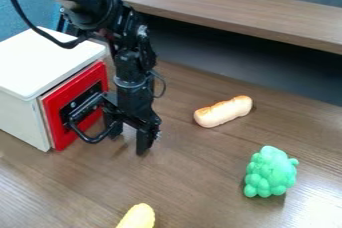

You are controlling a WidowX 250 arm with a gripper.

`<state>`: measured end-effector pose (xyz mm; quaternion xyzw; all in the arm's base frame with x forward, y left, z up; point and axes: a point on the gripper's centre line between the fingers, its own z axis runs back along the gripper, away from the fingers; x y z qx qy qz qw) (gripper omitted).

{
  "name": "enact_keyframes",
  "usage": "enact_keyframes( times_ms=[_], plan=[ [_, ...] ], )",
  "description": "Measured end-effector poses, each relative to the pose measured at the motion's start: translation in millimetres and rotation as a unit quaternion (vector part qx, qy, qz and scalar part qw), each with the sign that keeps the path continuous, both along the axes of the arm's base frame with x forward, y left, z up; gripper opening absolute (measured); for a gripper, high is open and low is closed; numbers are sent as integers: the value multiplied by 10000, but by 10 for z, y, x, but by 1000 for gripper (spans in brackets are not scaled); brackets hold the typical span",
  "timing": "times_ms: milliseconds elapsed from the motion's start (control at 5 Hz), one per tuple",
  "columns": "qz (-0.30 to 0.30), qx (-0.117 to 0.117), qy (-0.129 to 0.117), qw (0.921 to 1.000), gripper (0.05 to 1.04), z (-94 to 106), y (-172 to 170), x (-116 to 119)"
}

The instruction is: Open the drawer

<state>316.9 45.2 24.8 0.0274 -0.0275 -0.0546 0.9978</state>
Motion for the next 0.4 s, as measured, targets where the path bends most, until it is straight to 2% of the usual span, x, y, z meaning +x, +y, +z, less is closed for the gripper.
enact_keyframes(
  times_ms=[400],
  plan=[
    [-633, -56, 73, 9980, 999, 16, -327, 21]
  ],
)
